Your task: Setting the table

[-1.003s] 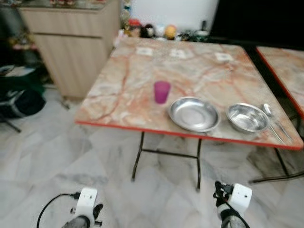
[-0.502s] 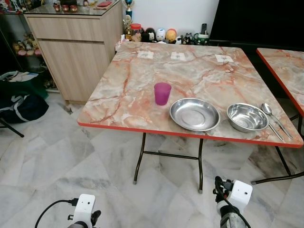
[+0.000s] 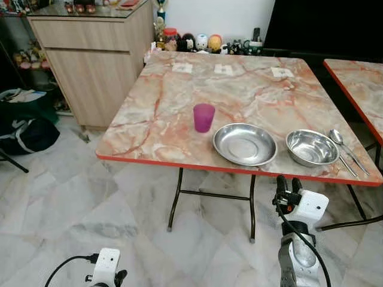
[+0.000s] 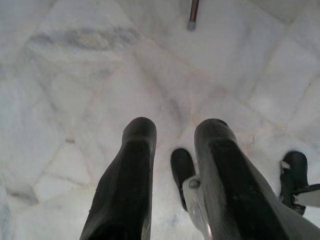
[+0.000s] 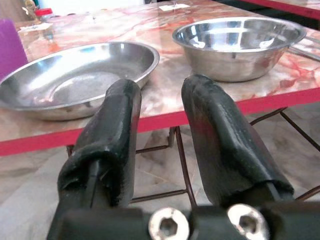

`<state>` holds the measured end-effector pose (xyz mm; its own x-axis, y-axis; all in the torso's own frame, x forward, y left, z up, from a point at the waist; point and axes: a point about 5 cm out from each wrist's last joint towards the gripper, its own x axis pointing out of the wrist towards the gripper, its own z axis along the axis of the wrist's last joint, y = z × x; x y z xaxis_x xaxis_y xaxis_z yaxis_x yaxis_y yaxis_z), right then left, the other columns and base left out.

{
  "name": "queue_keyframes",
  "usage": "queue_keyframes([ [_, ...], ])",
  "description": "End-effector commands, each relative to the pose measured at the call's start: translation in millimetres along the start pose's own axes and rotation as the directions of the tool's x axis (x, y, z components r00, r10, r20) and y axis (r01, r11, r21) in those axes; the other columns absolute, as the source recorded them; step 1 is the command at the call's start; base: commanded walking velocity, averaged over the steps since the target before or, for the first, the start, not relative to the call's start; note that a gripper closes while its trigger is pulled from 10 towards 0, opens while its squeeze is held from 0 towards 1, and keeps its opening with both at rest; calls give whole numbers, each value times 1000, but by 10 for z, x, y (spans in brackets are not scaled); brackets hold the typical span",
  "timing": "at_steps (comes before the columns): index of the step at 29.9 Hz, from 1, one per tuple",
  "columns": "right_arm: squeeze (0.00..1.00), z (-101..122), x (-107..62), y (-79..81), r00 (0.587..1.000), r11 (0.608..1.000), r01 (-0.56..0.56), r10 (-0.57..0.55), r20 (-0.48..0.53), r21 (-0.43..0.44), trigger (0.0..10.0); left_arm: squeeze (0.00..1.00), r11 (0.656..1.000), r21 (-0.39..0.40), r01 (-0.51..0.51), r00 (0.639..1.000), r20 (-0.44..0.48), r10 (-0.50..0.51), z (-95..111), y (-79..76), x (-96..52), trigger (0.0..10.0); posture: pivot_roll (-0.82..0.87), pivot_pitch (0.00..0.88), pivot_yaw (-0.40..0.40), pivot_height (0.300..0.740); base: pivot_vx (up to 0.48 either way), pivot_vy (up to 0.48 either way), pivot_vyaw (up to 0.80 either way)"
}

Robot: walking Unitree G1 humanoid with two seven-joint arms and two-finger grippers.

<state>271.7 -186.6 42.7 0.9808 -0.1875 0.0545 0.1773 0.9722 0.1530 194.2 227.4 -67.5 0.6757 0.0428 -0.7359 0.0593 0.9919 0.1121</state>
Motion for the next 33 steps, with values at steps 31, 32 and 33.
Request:
queue_keyframes([
  [31, 0, 97, 39, -12, 1000, 999, 22, -22, -3, 36, 10000, 0, 1000, 18, 10, 1000, 10, -11, 16, -12, 3, 10000, 63, 0, -40, 740, 24, 46, 77],
  [32, 0, 104, 42, -2, 1000, 999, 15, -15, 0, 32, 10000, 0, 1000, 18, 12, 1000, 12, -12, 18, -17, 4, 10000, 63, 0, -40, 740, 281, 0, 0],
  [33, 0, 104, 42, -2, 1000, 999, 15, -15, 0, 32, 10000, 0, 1000, 18, 12, 1000, 12, -12, 18, -17, 4, 10000, 63, 0, -40, 740, 281, 0, 0],
])
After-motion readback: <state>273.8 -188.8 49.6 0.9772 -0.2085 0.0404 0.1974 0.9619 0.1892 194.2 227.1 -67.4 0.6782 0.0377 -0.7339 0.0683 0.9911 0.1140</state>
